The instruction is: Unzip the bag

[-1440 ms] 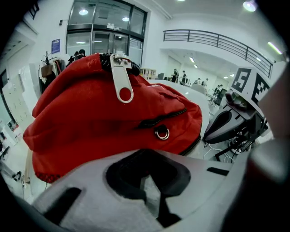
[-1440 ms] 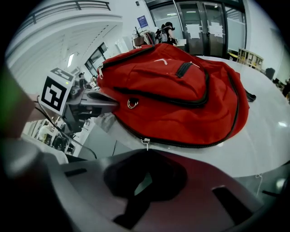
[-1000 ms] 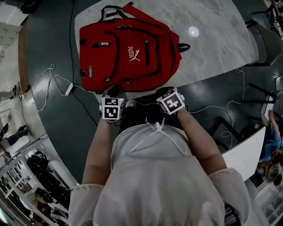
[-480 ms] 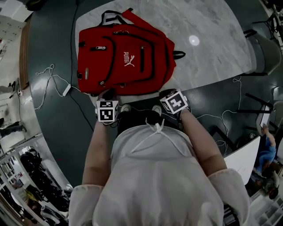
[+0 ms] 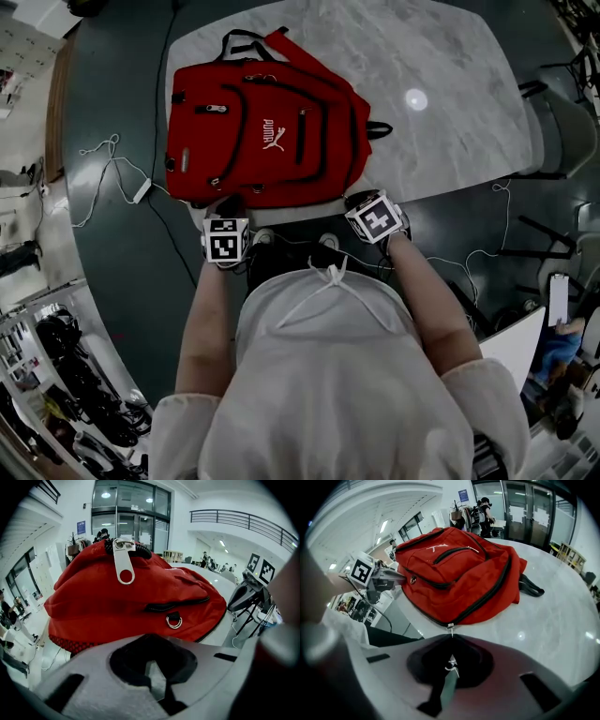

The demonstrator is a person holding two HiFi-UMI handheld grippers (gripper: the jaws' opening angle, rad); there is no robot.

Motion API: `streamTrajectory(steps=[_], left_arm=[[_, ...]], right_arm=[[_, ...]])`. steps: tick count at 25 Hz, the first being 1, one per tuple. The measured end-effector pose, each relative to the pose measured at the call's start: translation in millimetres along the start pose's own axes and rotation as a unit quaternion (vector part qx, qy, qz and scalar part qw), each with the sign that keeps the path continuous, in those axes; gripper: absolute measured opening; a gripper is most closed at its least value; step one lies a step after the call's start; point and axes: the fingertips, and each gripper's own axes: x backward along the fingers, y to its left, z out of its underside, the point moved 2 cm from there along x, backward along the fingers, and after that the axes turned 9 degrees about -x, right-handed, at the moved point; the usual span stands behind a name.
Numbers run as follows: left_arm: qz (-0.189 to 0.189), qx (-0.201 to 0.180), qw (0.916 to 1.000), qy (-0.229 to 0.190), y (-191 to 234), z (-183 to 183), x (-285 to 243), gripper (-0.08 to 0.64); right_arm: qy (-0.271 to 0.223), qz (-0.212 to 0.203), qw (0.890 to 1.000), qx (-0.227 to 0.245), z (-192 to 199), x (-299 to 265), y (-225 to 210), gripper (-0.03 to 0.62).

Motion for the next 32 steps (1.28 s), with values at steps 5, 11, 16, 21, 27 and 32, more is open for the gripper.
streamTrajectory(steps=[5,11,16,21,27,32], left_arm=[[-0.003,0.003,1.0000,-0.004,1,0,0,0.027],[-0.014,0.008,0.9999,-0.006,-4,-1,7,0.028],[-0.005,0.041,0.9962,-0.076,-10,-45,39,0.028],[0.037,0.001,0.9808,-0.191,-25,-127,76,0.028],[0.079,-0.028,0.9451,-0.316,-25,-215,135,0.027],[0.097,-0.036,0.9239,-0.369,-18,-260,175,0.023]], right_arm=[[0.004,0.015,0.999,-0.042,4,-3,-3,0.029],[-0.041,0.066,0.996,-0.033,-13,10,8,0.034],[-0.138,0.071,0.983,-0.095,-45,42,23,0.034],[-0.220,0.059,0.967,-0.112,-95,75,46,0.034],[-0.343,0.050,0.933,-0.098,-161,135,76,0.032],[-0.434,0.031,0.897,-0.080,-201,184,101,0.031]])
